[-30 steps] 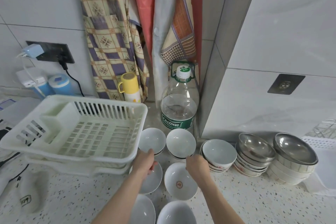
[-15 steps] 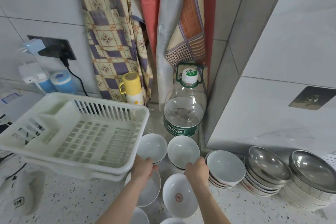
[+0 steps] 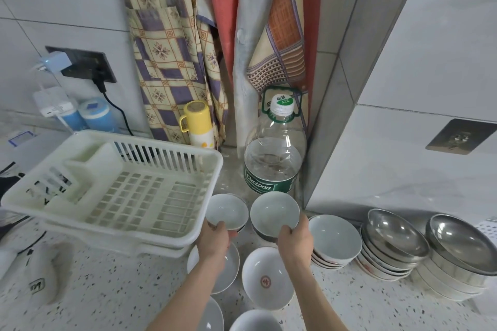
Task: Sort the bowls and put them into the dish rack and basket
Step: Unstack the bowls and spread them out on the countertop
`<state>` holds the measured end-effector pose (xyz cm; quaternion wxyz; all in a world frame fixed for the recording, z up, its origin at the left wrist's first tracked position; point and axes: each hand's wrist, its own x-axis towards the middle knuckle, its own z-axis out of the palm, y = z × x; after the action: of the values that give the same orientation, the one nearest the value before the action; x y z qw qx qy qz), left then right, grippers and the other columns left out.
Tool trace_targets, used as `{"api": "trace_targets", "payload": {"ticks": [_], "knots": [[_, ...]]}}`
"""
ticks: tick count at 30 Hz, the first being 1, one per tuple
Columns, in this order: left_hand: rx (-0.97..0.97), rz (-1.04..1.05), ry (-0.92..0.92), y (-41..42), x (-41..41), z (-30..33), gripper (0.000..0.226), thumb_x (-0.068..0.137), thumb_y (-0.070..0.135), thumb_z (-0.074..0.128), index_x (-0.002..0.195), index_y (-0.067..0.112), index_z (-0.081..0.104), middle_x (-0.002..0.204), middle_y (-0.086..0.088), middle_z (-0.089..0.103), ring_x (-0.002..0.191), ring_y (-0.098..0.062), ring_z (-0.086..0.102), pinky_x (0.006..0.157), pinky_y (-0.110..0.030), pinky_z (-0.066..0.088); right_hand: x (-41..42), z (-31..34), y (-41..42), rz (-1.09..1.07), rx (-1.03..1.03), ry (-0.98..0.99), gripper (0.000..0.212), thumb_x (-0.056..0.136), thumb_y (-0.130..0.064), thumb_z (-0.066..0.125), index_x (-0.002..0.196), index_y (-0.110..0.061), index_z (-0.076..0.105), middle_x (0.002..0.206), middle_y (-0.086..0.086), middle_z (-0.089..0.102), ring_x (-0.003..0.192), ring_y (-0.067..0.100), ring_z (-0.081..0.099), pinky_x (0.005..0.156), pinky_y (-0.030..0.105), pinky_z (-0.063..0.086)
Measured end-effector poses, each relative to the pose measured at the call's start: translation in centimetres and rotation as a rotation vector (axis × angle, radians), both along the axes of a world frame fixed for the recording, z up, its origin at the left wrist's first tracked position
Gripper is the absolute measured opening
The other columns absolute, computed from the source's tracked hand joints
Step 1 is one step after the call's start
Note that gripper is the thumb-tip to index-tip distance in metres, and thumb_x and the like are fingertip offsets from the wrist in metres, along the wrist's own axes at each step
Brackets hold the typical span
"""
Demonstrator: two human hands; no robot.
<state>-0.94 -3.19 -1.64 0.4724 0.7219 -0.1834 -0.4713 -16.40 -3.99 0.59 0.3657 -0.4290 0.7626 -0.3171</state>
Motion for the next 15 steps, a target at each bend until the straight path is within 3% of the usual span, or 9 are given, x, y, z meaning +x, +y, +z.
{"api": "trace_targets", "payload": {"ticks": [6, 8, 10, 12, 15], "knots": [[-0.084, 0.055, 0.152, 1.2, -0.4, 1.4, 0.04, 0.096, -0.005, 0.04, 0.133, 0.009, 0.048, 0.12, -0.031, 0.063, 0.044, -0.005, 0.065, 0.032, -0.013, 0.035, 0.1, 1.0, 1.2, -0.034, -0.089, -0.051, 0.038, 0.086, -0.002, 0.041, 0.122, -0.01, 0.048, 0.094, 0.018, 0.069, 0.083, 0.037, 0.064, 0.068, 0.037, 0.049], [-0.104, 0.052, 0.181, 1.8, -0.5, 1.7, 0.042, 0.096, -0.006, 0.04, 0.132, 0.013, 0.048, 0.114, -0.029, 0.065, 0.045, -0.004, 0.065, 0.032, -0.013, 0.033, -0.1, 1.5, 1.9, -0.071, -0.116, -0.104, 0.038, 0.085, -0.002, 0.041, 0.12, -0.013, 0.05, 0.09, 0.016, 0.069, 0.08, 0.036, 0.065, 0.07, 0.04, 0.053], [-0.109, 0.035, 0.184, 2.5, -0.5, 2.0, 0.045, 0.095, -0.006, 0.04, 0.135, 0.014, 0.046, 0.1, -0.026, 0.067, 0.048, -0.005, 0.066, 0.032, -0.014, 0.029, -0.5, 1.9, 2.8, -0.115, -0.142, -0.169, 0.036, 0.084, -0.003, 0.042, 0.115, -0.019, 0.051, 0.078, 0.011, 0.069, 0.067, 0.021, 0.067, 0.059, 0.033, 0.049], [-0.122, 0.016, 0.189, 3.2, -0.5, 2.3, 0.049, 0.095, -0.006, 0.04, 0.138, 0.016, 0.046, 0.099, -0.027, 0.066, 0.05, -0.006, 0.067, 0.032, -0.014, 0.027, -0.9, 2.4, 3.9, -0.154, -0.164, -0.208, 0.036, 0.085, -0.004, 0.043, 0.113, -0.025, 0.049, 0.062, 0.005, 0.067, 0.056, 0.009, 0.063, 0.051, 0.026, 0.042], [-0.145, -0.035, 0.19, 4.8, -0.8, 3.0, 0.053, 0.093, -0.006, 0.04, 0.138, 0.022, 0.045, 0.097, -0.031, 0.066, 0.044, -0.006, 0.061, 0.032, -0.014, 0.027, -1.5, 3.0, 5.7, -0.188, -0.192, -0.269, 0.038, 0.085, -0.003, 0.043, 0.117, -0.022, 0.053, 0.056, 0.003, 0.065, 0.052, 0.01, 0.062, 0.055, 0.031, 0.048]]}}
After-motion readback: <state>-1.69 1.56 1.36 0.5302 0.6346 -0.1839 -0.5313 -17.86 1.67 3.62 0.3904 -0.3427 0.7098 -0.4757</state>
